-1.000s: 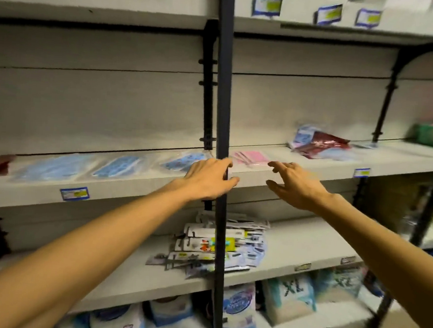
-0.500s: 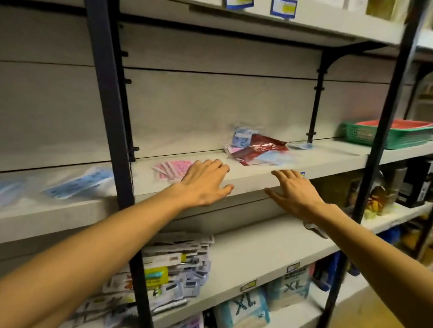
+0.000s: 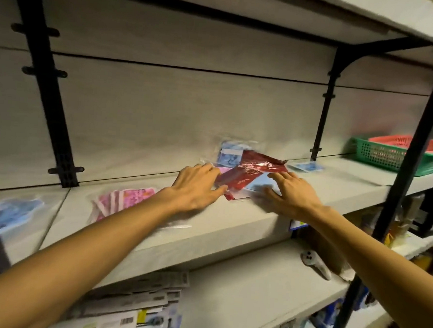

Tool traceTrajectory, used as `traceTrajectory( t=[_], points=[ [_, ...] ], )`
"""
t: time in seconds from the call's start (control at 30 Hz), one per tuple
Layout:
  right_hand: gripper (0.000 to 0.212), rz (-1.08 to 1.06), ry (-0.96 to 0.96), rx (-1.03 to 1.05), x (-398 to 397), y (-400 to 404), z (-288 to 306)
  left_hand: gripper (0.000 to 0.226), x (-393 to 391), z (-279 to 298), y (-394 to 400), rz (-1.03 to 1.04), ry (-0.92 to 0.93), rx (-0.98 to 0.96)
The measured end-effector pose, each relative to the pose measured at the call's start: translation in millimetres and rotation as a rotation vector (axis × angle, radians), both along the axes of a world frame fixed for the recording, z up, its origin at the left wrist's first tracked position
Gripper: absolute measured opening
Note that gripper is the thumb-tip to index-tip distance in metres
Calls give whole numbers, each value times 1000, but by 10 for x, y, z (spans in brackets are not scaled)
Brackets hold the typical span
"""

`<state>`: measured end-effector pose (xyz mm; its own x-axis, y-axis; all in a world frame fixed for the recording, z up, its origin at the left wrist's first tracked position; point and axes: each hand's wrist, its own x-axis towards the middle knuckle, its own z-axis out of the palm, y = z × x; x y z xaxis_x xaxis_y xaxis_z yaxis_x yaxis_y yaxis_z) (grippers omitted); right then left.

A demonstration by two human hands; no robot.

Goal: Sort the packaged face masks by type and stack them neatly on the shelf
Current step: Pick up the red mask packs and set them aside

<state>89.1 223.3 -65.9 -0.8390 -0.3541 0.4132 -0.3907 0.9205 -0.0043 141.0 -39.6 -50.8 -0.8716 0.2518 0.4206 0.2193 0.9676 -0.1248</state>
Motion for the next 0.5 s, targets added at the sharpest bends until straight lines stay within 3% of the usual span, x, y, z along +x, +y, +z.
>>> traceTrajectory(
  t=[0.27, 0.5],
  points=[
    [55, 25, 29, -40, -729, 329, 8, 41, -673, 24, 335, 52, 28, 21],
    [53, 162, -24, 29, -1591, 495, 155, 61, -1247, -40, 630, 309, -227, 109]
  ],
)
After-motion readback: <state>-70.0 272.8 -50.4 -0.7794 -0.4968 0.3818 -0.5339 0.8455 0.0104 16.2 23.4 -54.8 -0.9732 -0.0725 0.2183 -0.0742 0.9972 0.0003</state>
